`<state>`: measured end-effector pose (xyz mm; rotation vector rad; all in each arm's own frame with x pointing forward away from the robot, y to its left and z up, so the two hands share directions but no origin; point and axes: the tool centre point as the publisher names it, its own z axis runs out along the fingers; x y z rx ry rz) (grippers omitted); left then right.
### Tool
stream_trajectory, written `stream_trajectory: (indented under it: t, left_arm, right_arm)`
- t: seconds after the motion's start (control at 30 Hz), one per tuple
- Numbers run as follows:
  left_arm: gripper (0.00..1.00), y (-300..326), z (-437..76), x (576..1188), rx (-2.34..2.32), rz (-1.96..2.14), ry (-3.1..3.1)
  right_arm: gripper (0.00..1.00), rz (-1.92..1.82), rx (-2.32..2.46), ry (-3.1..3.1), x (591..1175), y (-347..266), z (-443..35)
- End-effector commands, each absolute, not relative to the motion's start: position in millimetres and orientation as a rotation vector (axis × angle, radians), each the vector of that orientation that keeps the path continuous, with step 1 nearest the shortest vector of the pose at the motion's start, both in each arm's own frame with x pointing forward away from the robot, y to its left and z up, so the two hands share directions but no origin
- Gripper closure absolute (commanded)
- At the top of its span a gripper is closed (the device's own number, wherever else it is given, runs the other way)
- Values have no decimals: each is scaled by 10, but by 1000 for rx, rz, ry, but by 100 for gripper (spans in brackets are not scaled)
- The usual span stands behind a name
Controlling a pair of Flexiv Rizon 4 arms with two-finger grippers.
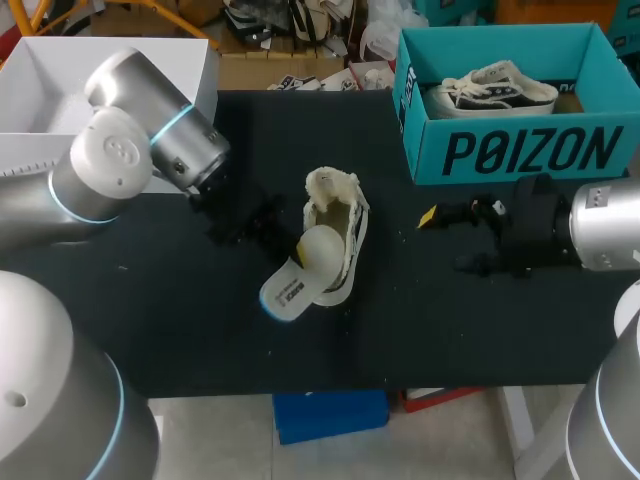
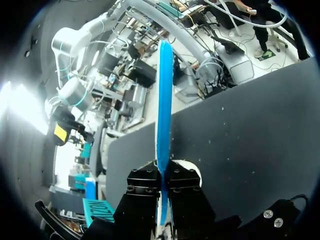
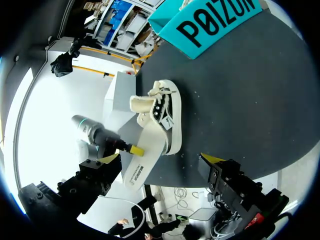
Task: Take the shoe out of the shoebox, open the shoe tongue, remove and reinsert the insole, then place the shoe into the shoebox
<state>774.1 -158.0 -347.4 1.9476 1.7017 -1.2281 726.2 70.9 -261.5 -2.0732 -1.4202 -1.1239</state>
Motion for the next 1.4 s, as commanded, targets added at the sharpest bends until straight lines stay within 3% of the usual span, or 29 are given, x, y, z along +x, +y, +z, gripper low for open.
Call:
stream_trajectory:
  t: [0.03,0.8,0.83,0.87,0.9,0.93,0.97,1.0,1.4]
  left_arm:
    - [100,-1639,-3519,7826,1949,-1210,1708]
    - [100,-1817,-3641,8179,1900,-1071,1800]
    - [88,-1816,-3647,8188,1894,-1068,1804]
    - [59,-1816,-3653,8200,1889,-1063,1807]
    - [52,-1815,-3654,8201,1889,-1064,1808]
    - [38,-1815,-3653,8201,1887,-1064,1808]
    - [14,-1813,-3643,8198,1885,-1065,1808]
    - [0,-1810,-3635,8189,1884,-1065,1808]
    - [0,-1680,-3467,7884,1953,-1053,1790]
  right_arm:
    - [0,-1121,-2077,-1421,7265,722,-2612]
    - [0,-1121,-2077,-1421,7265,722,-2612]
    - [0,-1121,-2077,-1421,7265,722,-2612]
    - [0,-1121,-2077,-1421,7265,722,-2612]
    - [0,-1121,-2077,-1421,7265,722,-2612]
    - [0,-1121,-2077,-1421,7265,722,-2612]
    - [0,-1121,-2077,-1421,7265,722,-2612]
    - [0,-1121,-2077,-1421,7265,722,-2612]
    - [0,-1121,-2077,-1421,7265,722,-2612]
